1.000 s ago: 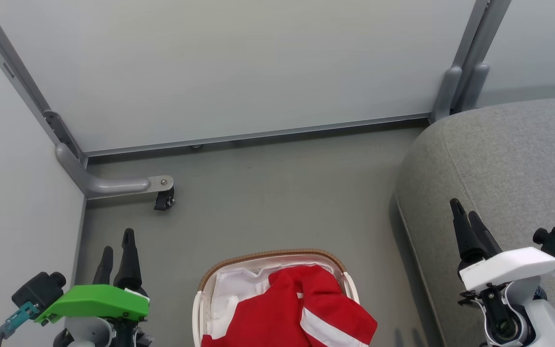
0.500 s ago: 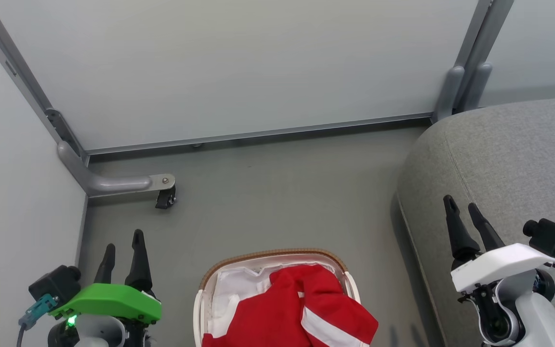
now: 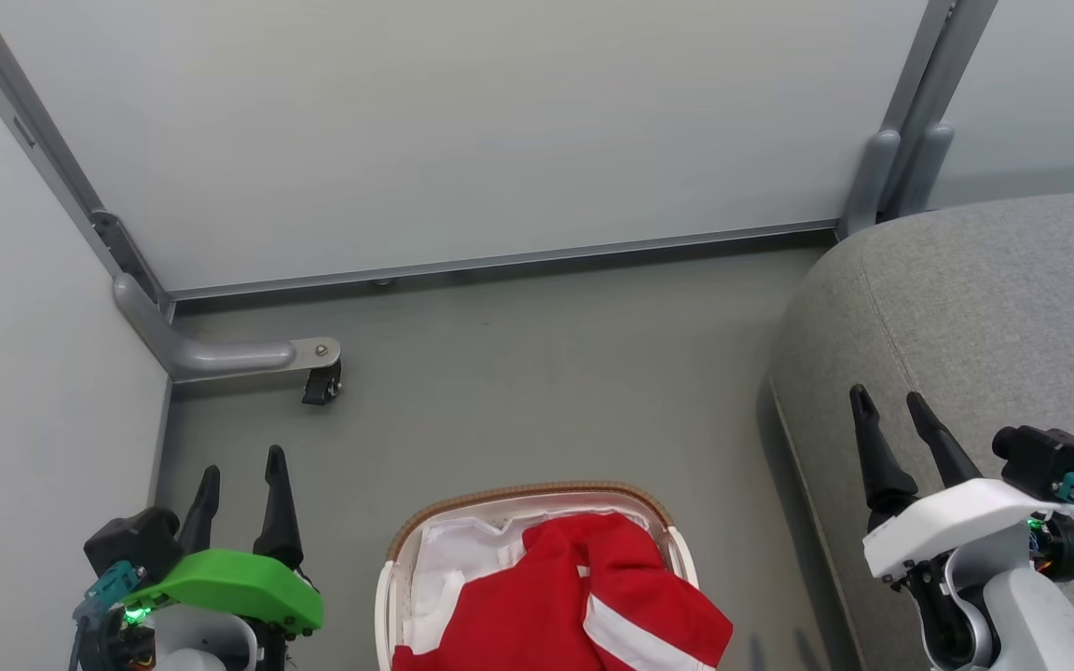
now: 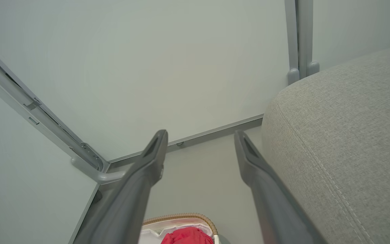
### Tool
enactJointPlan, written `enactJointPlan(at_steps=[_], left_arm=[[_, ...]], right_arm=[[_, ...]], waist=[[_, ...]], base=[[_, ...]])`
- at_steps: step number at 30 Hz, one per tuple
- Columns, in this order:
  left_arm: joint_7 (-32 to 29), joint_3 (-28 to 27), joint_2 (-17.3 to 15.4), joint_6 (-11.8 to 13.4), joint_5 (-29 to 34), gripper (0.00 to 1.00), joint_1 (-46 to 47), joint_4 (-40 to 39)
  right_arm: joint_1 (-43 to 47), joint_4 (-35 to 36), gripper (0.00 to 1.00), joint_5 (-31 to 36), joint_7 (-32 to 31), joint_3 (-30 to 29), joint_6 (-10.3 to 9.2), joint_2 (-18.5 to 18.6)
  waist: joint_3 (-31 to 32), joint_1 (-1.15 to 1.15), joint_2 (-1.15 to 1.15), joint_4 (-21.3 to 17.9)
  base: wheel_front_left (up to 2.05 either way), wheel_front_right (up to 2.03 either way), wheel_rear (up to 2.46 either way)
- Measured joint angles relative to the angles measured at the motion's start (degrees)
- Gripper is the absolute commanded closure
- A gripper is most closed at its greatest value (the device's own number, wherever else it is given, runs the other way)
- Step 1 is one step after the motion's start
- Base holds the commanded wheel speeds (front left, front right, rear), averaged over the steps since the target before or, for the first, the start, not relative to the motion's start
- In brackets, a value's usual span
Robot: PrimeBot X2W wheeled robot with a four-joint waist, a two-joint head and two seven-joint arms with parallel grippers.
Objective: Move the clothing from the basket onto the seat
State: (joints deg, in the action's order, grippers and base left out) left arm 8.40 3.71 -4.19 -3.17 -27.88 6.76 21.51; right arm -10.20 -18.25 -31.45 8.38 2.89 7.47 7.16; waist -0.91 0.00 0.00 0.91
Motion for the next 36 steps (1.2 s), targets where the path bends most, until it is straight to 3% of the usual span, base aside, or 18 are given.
enactJointPlan(at_steps=[22, 36], left_arm=[[3.0, 0.5, 0.1, 0.9, 11.0, 0.00, -1.4, -0.5], [4.6, -0.6, 1.1, -0.4, 16.6, 0.00, -1.5, -4.1]], right_arm=[[0.3, -0.8, 0.00, 12.3, 3.0, 0.8, 0.01, -0.4], [0.3, 1.5, 0.00, 18.4, 4.6, -1.8, 0.01, -1.4]], waist=[[0.5, 0.00, 0.00, 0.0], [0.4, 0.00, 0.00, 0.1]], base=[[0.00, 0.00, 0.00], [0.00, 0.00, 0.00]])
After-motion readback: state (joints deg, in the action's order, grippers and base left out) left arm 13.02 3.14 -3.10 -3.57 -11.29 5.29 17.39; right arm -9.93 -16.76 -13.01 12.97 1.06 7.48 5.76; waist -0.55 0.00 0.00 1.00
